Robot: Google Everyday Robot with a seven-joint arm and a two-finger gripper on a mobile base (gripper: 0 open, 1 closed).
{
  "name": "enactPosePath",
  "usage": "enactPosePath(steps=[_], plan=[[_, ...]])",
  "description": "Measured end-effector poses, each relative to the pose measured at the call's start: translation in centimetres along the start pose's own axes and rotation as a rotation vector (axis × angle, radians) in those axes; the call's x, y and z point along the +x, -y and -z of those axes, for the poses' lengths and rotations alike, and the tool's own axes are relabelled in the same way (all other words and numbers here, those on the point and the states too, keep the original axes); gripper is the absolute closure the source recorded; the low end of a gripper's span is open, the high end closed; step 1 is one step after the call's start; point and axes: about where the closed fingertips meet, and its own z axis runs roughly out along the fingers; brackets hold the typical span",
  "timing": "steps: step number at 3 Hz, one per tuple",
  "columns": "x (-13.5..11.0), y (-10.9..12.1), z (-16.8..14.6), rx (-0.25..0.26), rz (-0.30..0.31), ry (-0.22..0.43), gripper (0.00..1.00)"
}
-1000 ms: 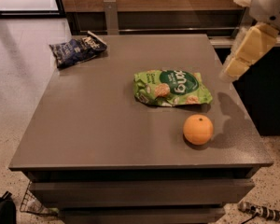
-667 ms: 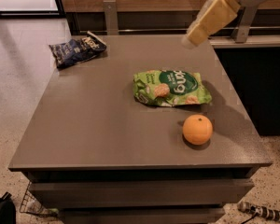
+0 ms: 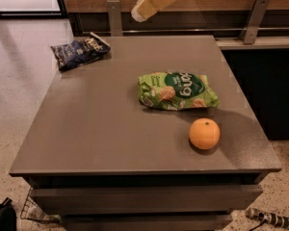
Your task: Pick blue chip bag
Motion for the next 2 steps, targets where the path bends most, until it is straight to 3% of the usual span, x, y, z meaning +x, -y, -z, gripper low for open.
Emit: enactPosePath(steps=[1,2], plan=[[0.0,0.0,-0.2,0.001,0.001,-0.006,0.00],[0.1,0.6,-1.9,0.012,0.013,-0.069,0.00]])
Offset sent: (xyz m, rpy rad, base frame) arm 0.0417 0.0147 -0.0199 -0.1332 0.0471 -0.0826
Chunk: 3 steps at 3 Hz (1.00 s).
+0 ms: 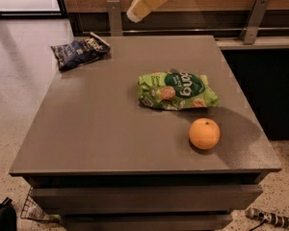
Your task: Pick blue chip bag
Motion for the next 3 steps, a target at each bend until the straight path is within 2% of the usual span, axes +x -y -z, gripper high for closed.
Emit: enactPosePath(steps=[1,2,3], plan=[[0.6,0.2,-8.3,-0.047,0.021,-0.083,0.00],[1.3,-0.5,-13.9,-0.100,0.028,-0.122,0.00],[0.8,-2.8,-19.2,-0.177,0.018,-0.098,0.00]])
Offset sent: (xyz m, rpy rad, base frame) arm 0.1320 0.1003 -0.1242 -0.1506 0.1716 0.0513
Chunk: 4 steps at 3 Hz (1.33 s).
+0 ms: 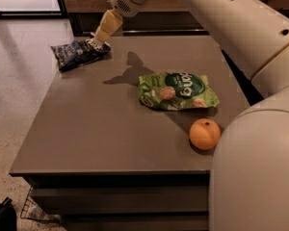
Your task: Pick blue chip bag
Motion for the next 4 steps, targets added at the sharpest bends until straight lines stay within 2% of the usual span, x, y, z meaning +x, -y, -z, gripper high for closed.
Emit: enactPosePath(steps=[1,2,3,4], plan=[[-1.8,-2.4,-4.8,-0.068,-0.017,0.047,0.00],[-3.3,-4.3,-9.3,-0.091,-0.044,0.099,0.00],[-3.3,-4.3,-9.6,-0.095,-0.041,0.093,0.00],[-3.4,-4.7,-14.4,-0.152,0.002,-0.003,0.00]])
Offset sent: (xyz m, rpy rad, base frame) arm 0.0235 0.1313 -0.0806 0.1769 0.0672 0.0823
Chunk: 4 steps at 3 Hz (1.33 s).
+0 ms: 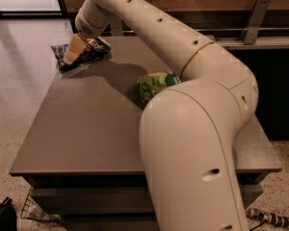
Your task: Pick blue chip bag
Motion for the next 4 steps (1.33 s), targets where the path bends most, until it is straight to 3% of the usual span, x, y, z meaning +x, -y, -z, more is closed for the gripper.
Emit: enactPosePath(steps=[1,2,4], plan=[[1.1,-0.2,-4.3,-0.064,-0.009,-0.047,0.03],[2.2,-0.8,-6.7,-0.103,-0.031,-0.073,0.34],[1.8,-0.6,-6.3,-0.103,-0.031,-0.073,0.80]])
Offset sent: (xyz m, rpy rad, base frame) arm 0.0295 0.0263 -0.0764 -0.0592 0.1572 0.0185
